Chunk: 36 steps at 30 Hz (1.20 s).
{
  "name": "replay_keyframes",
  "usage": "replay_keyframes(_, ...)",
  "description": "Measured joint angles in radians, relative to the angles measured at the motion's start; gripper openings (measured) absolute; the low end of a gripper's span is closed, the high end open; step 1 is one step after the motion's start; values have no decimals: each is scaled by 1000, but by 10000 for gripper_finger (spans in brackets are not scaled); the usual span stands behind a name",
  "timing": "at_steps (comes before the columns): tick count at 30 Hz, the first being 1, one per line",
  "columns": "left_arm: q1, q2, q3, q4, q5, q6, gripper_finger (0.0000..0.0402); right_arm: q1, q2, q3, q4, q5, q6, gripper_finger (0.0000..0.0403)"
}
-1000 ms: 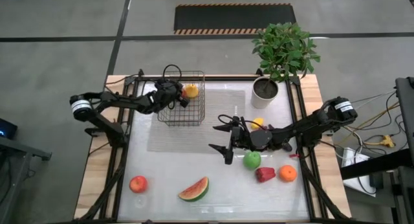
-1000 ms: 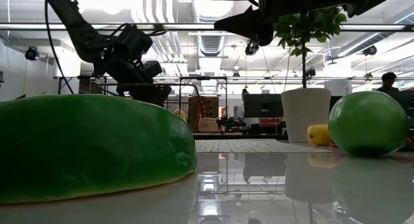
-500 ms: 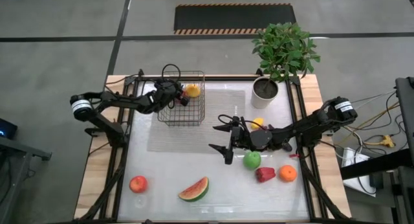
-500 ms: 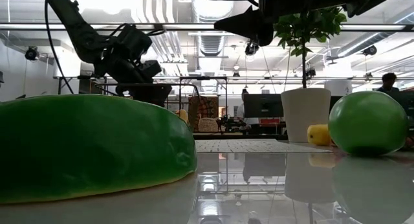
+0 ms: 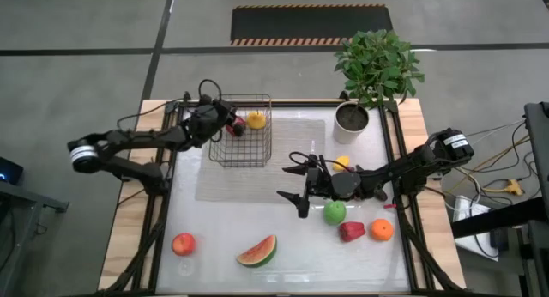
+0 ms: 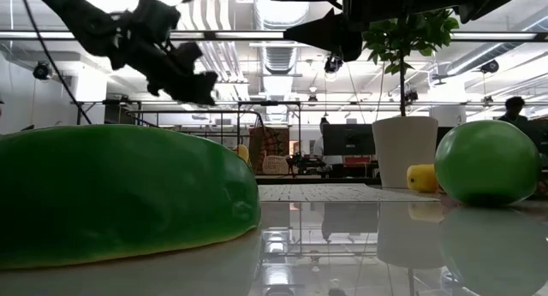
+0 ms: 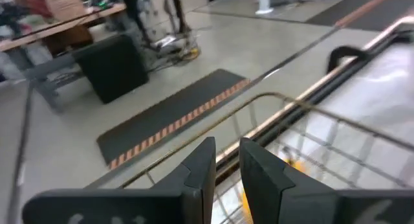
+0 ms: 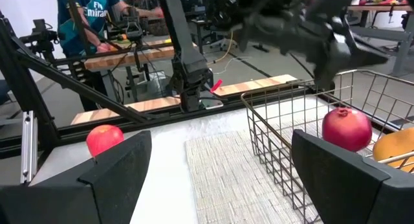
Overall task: Build produce basket
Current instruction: Put the green apple into the brown wire basket
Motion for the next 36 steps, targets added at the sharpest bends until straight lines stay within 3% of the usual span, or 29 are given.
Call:
replay_keyframes(3,-14,-78,0,-89,115,5,54,0,0,0,-3,-1,8,352)
replay_keyframes(7,-52,-166,-3,-194,369,-37,54,0,0,0,-34,-4,12,352)
replay_keyframes(12,-180,-250,-21,-192,583,-108,54,0,0,0,-75,-64,20,352)
replay_keyframes(18,-388,-288,-24,-179,599,-108,54,0,-4,21,-181,-120,109,352)
replay_keyframes(24,-511,-269,-24,-111,598,-109,54,0,-10,128,-485,-254,261,352)
replay_keyframes(28,-546,-239,-25,-69,597,-113,54,19,-7,258,-796,-363,314,352)
replay_keyframes(31,-563,-209,-26,-26,596,-116,54,42,0,366,-1102,-370,344,352)
replay_keyframes(36,-580,-164,-26,36,593,-117,54,55,0,520,-1567,-375,542,352)
